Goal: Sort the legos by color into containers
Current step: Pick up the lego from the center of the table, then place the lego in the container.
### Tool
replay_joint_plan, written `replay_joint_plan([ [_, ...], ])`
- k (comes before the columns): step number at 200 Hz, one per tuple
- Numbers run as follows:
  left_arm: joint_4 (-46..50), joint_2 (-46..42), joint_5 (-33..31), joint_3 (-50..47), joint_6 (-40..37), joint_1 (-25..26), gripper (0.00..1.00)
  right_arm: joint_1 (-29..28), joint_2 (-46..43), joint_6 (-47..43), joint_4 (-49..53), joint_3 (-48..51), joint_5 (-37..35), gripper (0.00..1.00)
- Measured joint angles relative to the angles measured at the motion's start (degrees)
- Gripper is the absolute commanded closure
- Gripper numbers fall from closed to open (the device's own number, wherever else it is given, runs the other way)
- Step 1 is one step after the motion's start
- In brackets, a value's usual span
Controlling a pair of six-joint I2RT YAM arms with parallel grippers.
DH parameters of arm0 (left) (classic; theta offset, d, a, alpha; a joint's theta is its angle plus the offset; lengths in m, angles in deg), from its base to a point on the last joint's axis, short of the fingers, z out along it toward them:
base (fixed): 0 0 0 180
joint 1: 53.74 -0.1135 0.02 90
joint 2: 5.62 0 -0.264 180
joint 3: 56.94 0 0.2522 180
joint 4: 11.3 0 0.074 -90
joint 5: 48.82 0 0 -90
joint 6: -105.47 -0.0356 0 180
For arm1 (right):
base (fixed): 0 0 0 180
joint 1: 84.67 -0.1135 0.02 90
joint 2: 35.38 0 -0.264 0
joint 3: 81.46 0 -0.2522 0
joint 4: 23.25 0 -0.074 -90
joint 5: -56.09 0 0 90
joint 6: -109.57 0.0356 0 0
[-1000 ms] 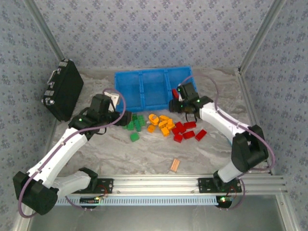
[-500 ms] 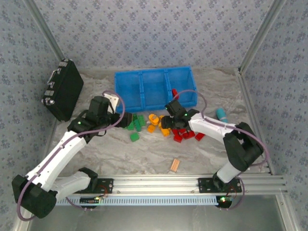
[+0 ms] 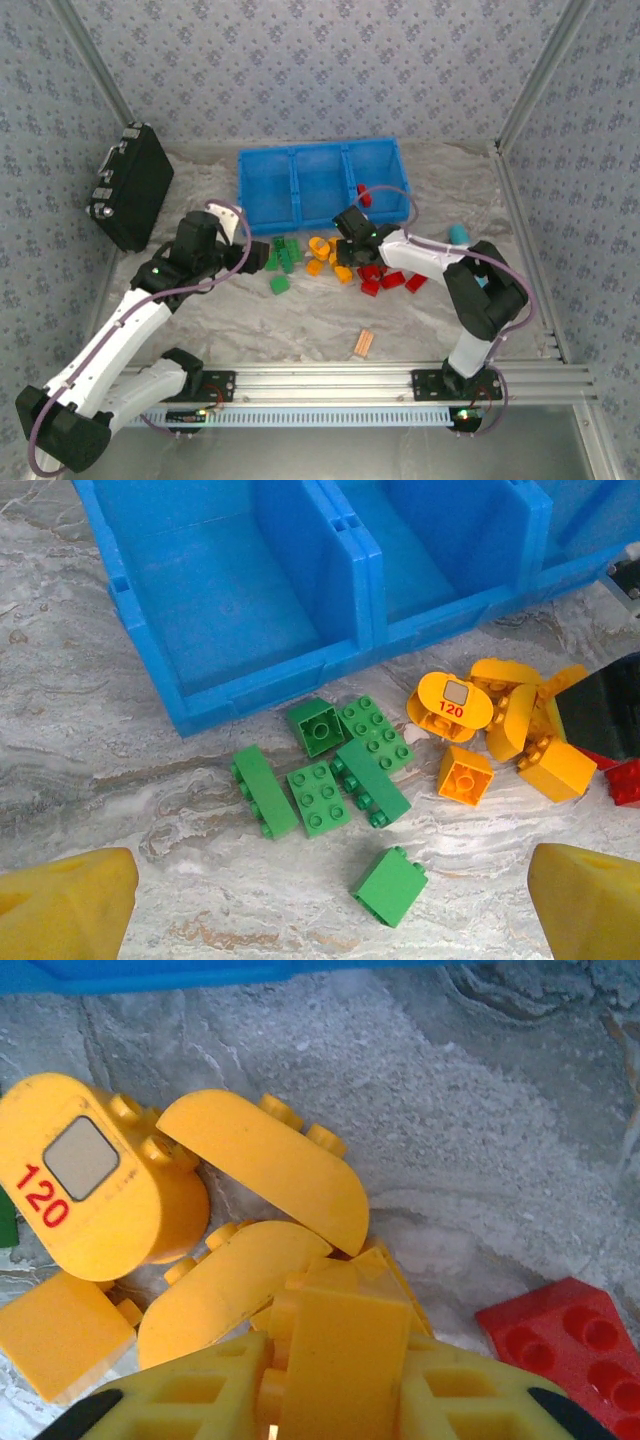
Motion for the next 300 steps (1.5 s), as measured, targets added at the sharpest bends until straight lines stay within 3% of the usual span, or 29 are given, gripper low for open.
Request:
replay_joint_plan([
  [55,-0.02,-0.2,-0.24,-0.24,-1.09,0.0,0.0,-0.04,1.27,-1.55,2.56,-3.15,-0.87,0.79],
  [98,-0.02,-0.2,-1.09,-0.24,-2.08,0.0,0.0,0.2,4.2,-6.36,5.62,-16.33,-1.64,0.8],
  [180,0.07,-0.07,-1.99,-0.24,-4.04,-0.66,0.0,4.17,24.48,-11.17,4.76,-40.26,-2.6,0.79],
  [232,0.85,0.59,-2.12,-0.24,-4.66,-1.09,0.0,5.68,35.04,-12.79,6.62,-50.49,-2.51,0.66],
  [300,1.2,2.6,-0.9,-0.24,-4.7,-1.84,0.0,5.97,35.74,-14.75,7.67,-52.13,-1.99,0.55],
])
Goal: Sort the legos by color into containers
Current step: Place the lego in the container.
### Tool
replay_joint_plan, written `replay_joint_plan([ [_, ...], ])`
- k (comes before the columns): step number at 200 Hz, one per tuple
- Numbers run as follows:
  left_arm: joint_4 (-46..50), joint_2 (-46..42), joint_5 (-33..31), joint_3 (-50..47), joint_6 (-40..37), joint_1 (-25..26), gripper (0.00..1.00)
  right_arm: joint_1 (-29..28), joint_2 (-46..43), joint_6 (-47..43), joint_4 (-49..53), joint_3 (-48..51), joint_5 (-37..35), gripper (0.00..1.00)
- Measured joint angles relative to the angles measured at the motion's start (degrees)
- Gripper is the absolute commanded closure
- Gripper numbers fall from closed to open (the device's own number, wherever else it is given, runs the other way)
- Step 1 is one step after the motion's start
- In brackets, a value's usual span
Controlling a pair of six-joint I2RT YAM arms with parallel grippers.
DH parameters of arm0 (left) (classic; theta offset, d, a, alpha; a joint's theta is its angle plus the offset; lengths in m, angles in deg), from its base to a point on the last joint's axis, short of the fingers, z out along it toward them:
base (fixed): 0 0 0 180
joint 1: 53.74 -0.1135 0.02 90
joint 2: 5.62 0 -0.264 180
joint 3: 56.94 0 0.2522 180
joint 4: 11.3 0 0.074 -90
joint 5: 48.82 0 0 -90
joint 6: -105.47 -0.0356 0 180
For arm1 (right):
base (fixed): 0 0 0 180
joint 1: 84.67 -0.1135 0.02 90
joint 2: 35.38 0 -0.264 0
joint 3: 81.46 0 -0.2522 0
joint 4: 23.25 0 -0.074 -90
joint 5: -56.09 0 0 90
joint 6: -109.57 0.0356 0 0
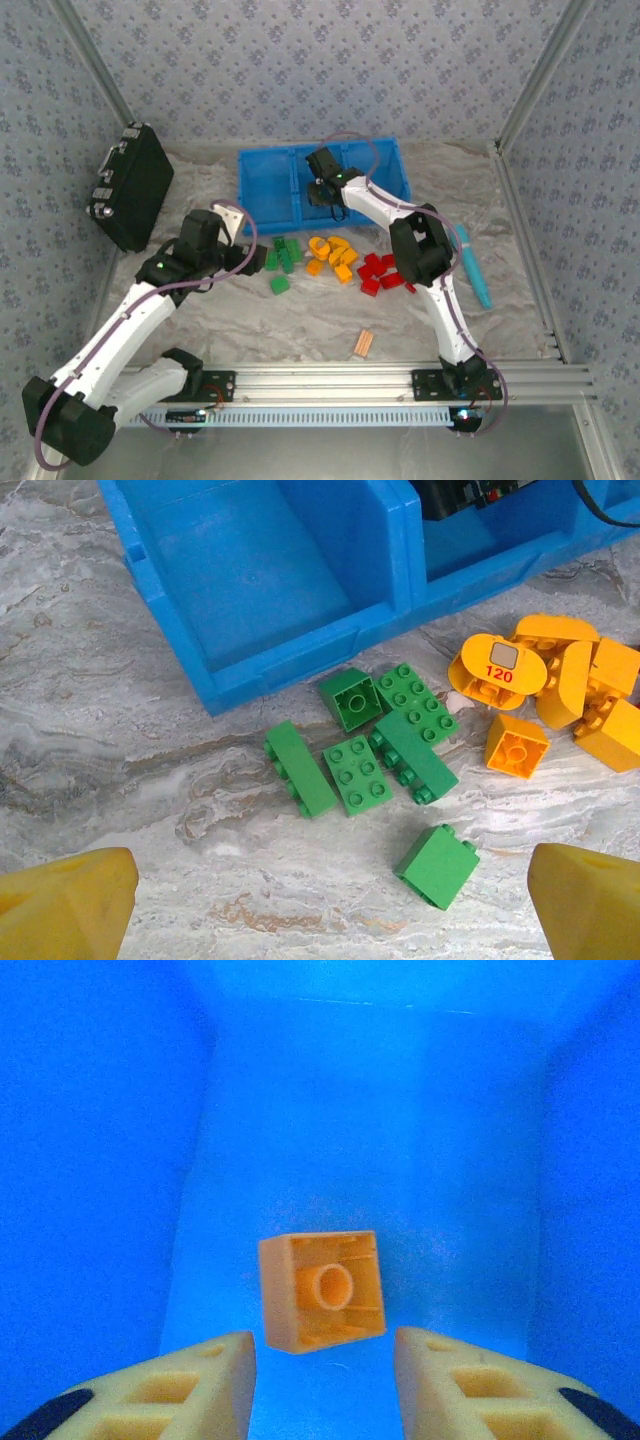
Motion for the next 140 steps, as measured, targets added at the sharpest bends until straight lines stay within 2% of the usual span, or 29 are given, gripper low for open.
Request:
replay_joint_plan([
  [23,-0.02,0.0,0.55,0.02,0.02,-0.37,0.0,-0.15,-2.05,-1.36,-1.07,3.65,1.51,0.48],
  [56,-0.44,0.63,1.53,0.17,0.0,-0.7,0.0,-1.09,-11.82,-3.13,-1.55,13.94,2.14,0.4],
  [105,-1.7,4.79,2.67,2.43,0.02,-0.72,0.0,-1.44,-35.65,-1.79,1.42,31.23,0.96,0.34],
  [140,-2.67,7.82,3.63,3.39,-0.02,-0.74,0.0,-1.86,-52.81,6.75,5.77,48.89,-4.31,0.34],
])
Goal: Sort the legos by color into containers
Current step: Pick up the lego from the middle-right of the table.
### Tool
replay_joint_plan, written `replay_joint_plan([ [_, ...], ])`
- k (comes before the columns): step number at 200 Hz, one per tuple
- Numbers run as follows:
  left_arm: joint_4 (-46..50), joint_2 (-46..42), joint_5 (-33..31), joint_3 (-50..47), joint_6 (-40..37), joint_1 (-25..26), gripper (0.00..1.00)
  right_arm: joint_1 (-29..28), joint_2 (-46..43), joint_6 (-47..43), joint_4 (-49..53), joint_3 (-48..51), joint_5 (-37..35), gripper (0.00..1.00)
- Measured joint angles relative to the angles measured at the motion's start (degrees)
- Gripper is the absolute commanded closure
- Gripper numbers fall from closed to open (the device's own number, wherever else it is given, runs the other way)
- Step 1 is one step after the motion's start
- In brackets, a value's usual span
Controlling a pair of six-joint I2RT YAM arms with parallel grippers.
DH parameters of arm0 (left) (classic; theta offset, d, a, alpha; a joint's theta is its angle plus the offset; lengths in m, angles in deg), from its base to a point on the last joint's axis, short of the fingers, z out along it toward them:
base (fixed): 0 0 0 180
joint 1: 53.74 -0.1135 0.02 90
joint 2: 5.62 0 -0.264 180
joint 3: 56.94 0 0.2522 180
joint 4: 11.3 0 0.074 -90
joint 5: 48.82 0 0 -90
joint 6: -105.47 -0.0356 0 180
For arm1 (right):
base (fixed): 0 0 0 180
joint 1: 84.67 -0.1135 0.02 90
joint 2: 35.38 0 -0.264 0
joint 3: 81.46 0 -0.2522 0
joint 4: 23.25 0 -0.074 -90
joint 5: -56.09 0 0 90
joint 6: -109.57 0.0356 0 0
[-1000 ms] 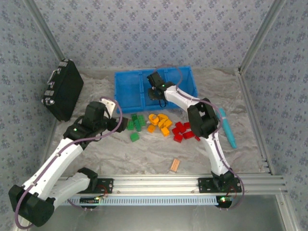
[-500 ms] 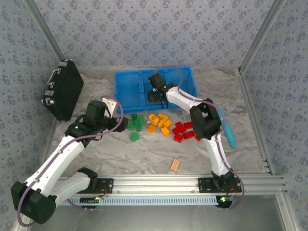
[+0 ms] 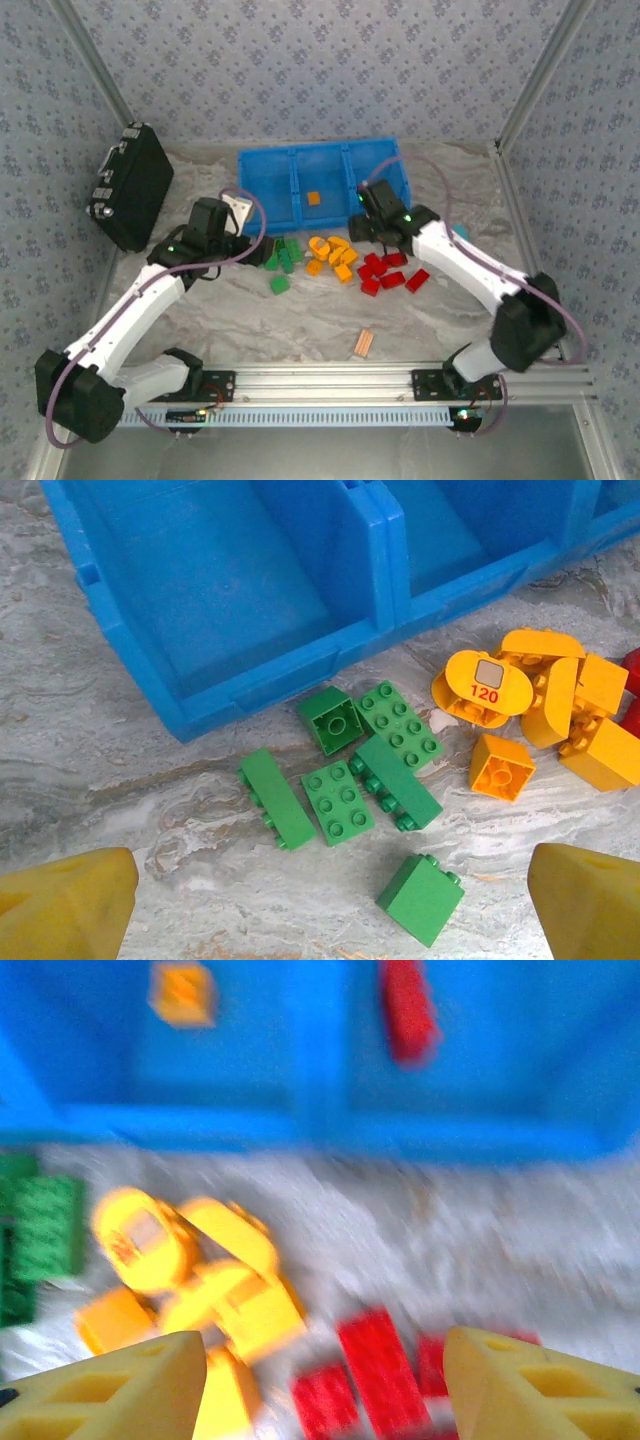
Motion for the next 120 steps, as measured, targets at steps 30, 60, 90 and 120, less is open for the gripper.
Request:
replay_joint_plan([
  [30,-2.38,2.69,2.58,0.37,-0.24,0.0,0.0,-1.25,-13.84,11.39,4.09,17.03,-5.92,0.32],
  [60,-3.58,5.88,4.68,1.29,-0.2,0.04,0.0,-1.42,-25.2,21.46,8.13,25.4,-9.14,0.28],
  [90,-4.52,6.32,5.51,1.33,-0.2,0.04,0.0,2.23,-32.24,27.08,7.5,30.73,-8.33,0.26],
  [120,-4.81,6.32,5.88,1.44,-0.2,0.04,0.0,10.1,-31.3,29.4,2.34,35.26,-2.73,0.27],
])
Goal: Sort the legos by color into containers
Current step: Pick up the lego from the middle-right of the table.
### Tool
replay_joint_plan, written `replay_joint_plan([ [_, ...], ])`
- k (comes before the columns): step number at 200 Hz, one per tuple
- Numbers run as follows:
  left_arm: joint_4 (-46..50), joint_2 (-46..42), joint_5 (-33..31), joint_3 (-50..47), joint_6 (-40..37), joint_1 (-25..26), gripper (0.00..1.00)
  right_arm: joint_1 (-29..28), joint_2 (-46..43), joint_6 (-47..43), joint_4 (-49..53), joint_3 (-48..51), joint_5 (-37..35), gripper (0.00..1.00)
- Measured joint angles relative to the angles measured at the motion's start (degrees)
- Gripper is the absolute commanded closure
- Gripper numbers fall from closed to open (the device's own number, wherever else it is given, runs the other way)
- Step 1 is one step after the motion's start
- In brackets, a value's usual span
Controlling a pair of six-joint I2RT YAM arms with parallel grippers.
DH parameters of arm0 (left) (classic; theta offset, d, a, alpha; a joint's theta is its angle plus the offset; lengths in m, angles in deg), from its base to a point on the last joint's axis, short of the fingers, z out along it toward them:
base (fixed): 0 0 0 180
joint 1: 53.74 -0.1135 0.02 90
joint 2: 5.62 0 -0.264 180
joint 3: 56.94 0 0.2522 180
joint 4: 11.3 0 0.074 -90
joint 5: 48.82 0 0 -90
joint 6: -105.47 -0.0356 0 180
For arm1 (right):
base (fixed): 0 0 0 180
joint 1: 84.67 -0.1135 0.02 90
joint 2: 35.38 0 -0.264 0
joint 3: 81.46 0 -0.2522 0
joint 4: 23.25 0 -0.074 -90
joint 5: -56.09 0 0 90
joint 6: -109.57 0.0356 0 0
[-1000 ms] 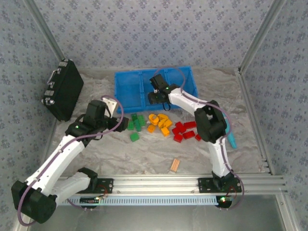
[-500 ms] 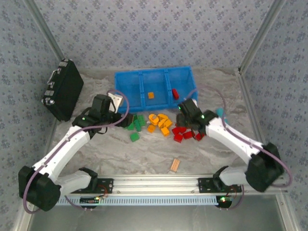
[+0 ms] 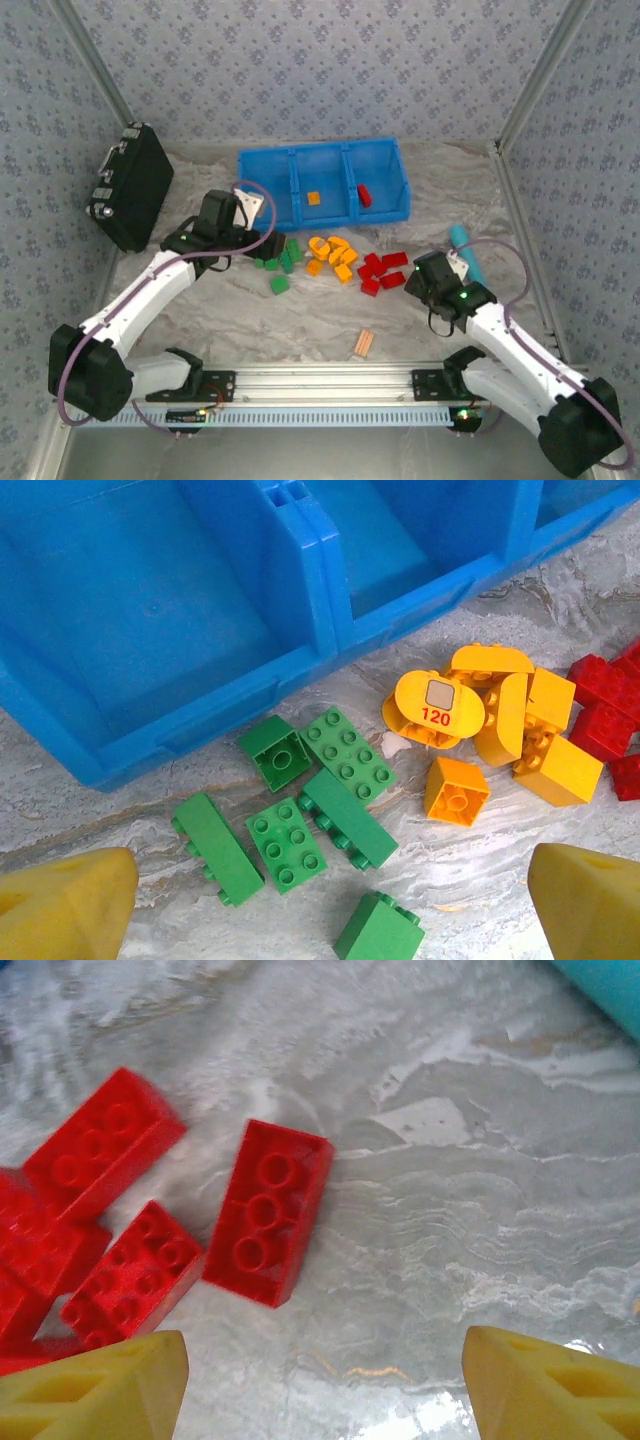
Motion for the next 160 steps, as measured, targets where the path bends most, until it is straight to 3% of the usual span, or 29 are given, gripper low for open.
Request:
replay_joint_plan([
  [22,0.02,0.0,-0.02,0.02,-0.02,0.0,0.0,4.94,4.5,0.13,-5.55,1.11,4.04,0.27],
  [76,0.02,0.0,0.0,0.02,0.0,0.13,0.0,8.96,9.73,-0.94,-16.2,1.16,8.74,0.27],
  [160,0.04,0.04,0.09,0.02,0.0,0.61,0.0,11.76,20.81,-6.56,-20.72,-0.09,9.99,0.35],
])
